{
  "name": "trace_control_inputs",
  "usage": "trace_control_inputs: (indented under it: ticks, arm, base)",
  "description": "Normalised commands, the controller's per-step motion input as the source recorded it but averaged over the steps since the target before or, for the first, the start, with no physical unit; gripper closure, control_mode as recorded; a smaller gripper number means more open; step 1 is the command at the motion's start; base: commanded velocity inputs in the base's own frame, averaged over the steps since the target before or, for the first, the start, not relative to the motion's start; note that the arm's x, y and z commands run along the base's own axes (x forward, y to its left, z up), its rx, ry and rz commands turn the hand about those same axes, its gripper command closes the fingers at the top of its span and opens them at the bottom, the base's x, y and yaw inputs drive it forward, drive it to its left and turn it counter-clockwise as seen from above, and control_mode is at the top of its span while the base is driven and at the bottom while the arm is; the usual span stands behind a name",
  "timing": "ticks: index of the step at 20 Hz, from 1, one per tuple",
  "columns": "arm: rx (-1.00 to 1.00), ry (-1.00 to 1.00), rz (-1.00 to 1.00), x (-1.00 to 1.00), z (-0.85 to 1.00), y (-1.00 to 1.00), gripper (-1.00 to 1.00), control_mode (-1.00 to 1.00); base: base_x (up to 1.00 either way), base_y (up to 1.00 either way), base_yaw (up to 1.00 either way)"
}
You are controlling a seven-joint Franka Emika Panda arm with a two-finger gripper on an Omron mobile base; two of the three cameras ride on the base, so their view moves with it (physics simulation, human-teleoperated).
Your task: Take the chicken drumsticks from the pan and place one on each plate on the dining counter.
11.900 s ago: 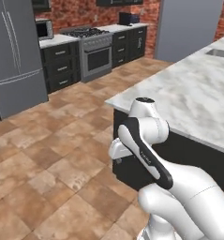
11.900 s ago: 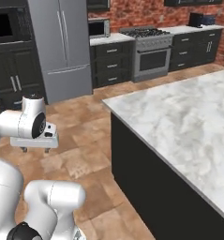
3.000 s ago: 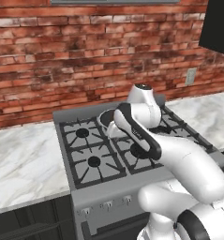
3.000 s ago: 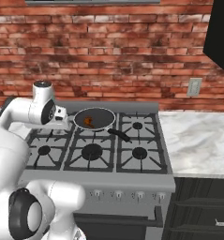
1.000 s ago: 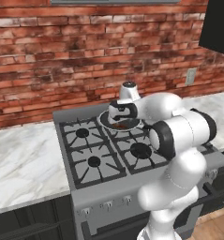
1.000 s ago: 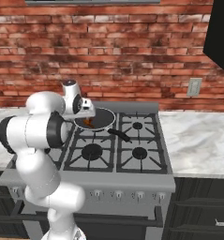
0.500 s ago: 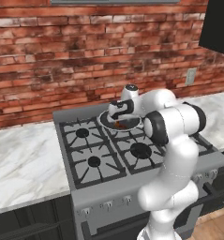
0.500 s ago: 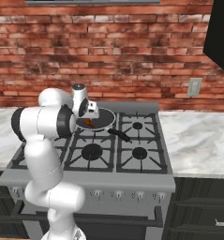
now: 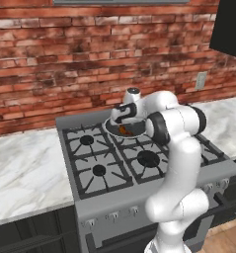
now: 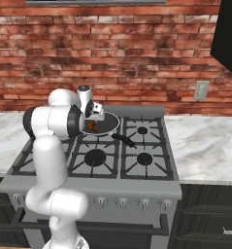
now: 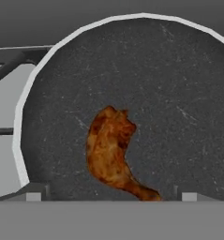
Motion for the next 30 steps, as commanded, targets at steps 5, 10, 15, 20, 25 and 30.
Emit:
trace_control_inputs:
  ticks: [5,10,15,20,25,30]
  arm:
    - [0.0,0.0,-0.11,0.2,-0.28,0.11,-1.0,-1.0]
    - [0.0,0.01,-0.11,0.07,-0.28,0.06,-1.0,-1.0]
    - [0.0,0.0,-0.11,0.01,-0.19,0.0,-1.0,-1.0]
    - [0.0,0.0,-0.11,0.0,-0.14,0.0,-1.0,-1.0]
    - [0.0,0.03,-0.1,0.05,-0.2,0.0,-1.0,-1.0]
    - [0.0,0.01,-0.03,0.3,-0.18,0.0,-1.0,-1.0]
  base:
    - [0.0,0.0,0.0]
    - [0.0,0.0,0.0]
    - [0.0,0.0,0.0]
    - [0.0,0.0,0.0]
    - [0.0,0.0,0.0]
    - [0.0,0.0,0.0]
